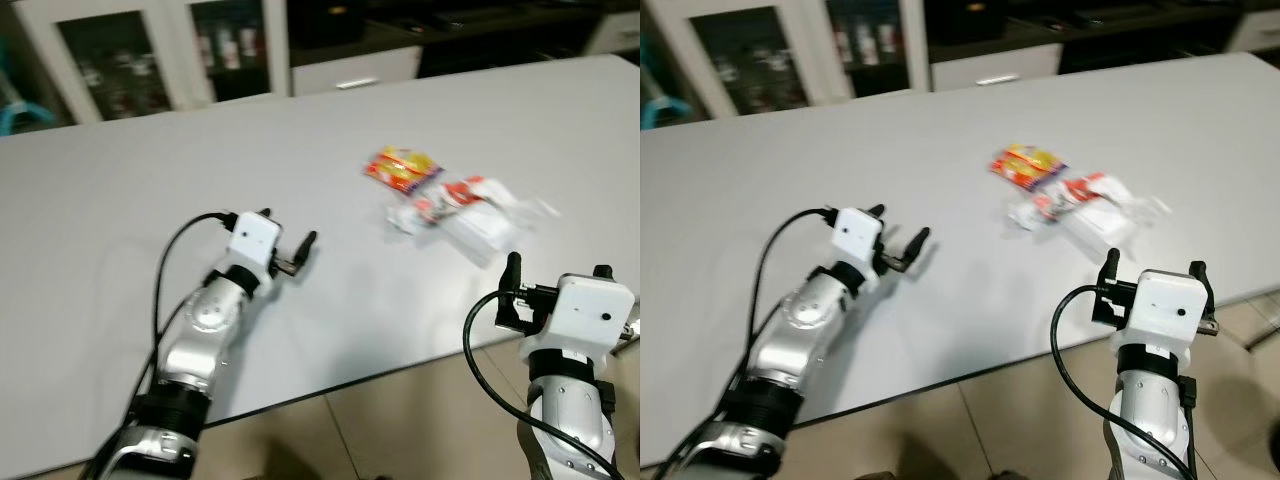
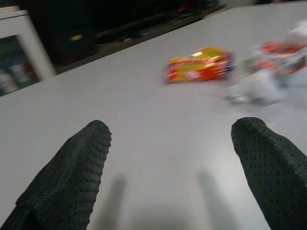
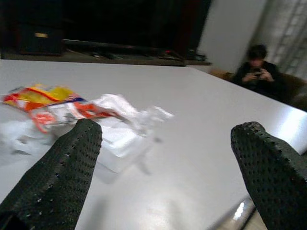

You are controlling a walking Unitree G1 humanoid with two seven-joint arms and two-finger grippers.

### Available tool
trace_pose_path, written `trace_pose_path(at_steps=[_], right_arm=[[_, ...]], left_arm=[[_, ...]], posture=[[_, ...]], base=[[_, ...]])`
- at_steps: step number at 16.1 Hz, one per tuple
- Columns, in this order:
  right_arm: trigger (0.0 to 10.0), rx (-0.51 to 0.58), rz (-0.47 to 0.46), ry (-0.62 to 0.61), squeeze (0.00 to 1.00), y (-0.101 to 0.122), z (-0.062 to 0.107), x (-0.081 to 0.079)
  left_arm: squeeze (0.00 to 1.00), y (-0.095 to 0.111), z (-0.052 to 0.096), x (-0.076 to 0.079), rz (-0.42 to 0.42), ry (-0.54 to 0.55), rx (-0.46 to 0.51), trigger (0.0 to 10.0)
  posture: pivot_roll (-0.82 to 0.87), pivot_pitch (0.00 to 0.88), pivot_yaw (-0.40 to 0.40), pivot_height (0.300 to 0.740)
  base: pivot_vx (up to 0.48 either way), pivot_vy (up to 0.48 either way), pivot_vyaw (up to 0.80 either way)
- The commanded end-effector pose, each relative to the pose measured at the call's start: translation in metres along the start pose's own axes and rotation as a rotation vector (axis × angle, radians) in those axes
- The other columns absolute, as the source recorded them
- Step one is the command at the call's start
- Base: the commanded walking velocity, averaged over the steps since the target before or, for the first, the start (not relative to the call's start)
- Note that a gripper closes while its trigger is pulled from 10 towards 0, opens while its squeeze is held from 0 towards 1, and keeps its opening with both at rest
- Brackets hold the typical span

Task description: Picking trash to rubbish bin

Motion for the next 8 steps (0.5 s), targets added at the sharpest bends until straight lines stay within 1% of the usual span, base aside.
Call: trace_pose_path(at_steps=[1, 7, 8], right_arm=[[10.0, -0.013, 0.011, -0.012, 0.0, -0.0017, 0.0013, 0.0038], [10.0, -0.022, 0.014, -0.012, 0.0, -0.0025, 0.0025, 0.0042], [10.0, -0.014, 0.015, -0.011, 0.0, -0.0013, 0.0025, 0.0041]], left_arm=[[0.0, 0.0013, -0.0003, 0.0006, 0.003, -0.004, 0.001, 10.0], [0.0, 0.0063, -0.0031, 0.0075, 0.031, -0.041, 0.018, 10.0], [0.0, 0.0074, -0.0035, 0.0085, 0.034, -0.048, 0.022, 10.0]], posture=[[0.09, 0.088, 0.008, 0.74], [0.08, 0.092, 0.005, 0.74], [0.08, 0.092, 0.005, 0.74]], base=[[0.0, 0.0, -0.79], [0.0, 0.0, -0.77], [0.0, 0.0, -0.44]])
Point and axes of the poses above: a point about 5 cm out from each wrist's last joint towards the gripper, its own z axis pointing back from the gripper into the wrist, its own y axis along the axis of the wrist's last joint, x = y × z, the point moved 5 cm from there along -z, pointing out of the wrist towards the gripper
